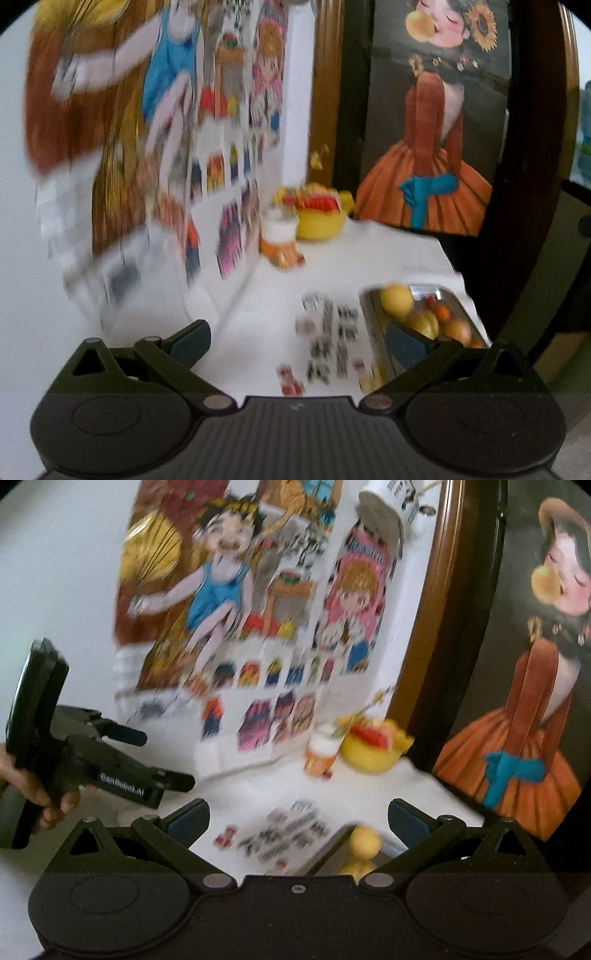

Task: Organize fruits
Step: 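Reach the left tool to the spotted tan fruit while the right tool reaches the red cherry tomato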

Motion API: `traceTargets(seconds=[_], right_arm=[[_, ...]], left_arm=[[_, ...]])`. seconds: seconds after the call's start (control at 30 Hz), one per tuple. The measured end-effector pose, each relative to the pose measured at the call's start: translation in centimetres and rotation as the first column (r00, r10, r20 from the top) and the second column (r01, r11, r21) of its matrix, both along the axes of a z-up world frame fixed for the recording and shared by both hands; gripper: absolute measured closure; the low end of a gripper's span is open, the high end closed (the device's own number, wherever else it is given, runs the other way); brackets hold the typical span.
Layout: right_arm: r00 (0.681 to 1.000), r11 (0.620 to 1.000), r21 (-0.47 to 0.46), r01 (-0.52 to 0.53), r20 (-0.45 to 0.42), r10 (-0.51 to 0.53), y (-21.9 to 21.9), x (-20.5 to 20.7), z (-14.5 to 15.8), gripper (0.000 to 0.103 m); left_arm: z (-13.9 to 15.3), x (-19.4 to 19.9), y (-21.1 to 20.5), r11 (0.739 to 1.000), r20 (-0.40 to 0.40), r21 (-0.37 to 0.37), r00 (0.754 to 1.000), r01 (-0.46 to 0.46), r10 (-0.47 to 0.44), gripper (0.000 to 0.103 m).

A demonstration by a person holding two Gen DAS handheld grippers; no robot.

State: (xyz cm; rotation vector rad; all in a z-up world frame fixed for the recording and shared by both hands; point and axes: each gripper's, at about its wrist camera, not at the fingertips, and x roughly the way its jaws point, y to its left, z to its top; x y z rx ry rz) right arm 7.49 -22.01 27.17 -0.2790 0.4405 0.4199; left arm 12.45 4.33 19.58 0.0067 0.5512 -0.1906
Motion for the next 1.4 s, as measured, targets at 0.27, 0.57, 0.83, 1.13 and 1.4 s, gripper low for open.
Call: traceTargets(seconds=[0.27, 0.57, 0.83, 1.13, 1.4], right_arm=[[1.000, 0.999, -0.040, -0.020, -0.002, 0.020, 0.8, 8.4, 7.6, 0.001], [0.984, 0.976, -0.130, -0.176, -0.044, 0.172, 0.9, 18.2, 7.1, 0.001], [0.942, 0.916, -0.235, -0.324, 0.011, 0.336, 0.5, 26.8, -1.8, 0.001], [0.892, 0.867, -0.222, -0.447, -0.040, 0.450, -0.2, 35.3, -11.9, 0.001], [0.868, 0.844, -0.203, -0.497, -0.137, 0.478, 1.3, 42.0, -20.3, 0.006]], left_arm=[[5.1, 7.4, 0.2, 0.997, 0.051, -0.050, 0.997, -0.053, 0.055, 0.000], [2.9, 15.4, -0.2, 0.996, -0.039, -0.051, 0.996, -0.080, 0.078, 0.000], [-2.8, 20.6, -2.4, 0.988, -0.002, -0.093, 0.992, -0.126, 0.126, 0.000], [-9.0, 25.6, -6.3, 0.993, 0.052, -0.018, 0.992, -0.113, 0.113, 0.000], [-15.2, 30.3, -6.4, 0.994, -0.021, 0.056, 0.996, -0.090, 0.091, 0.000]])
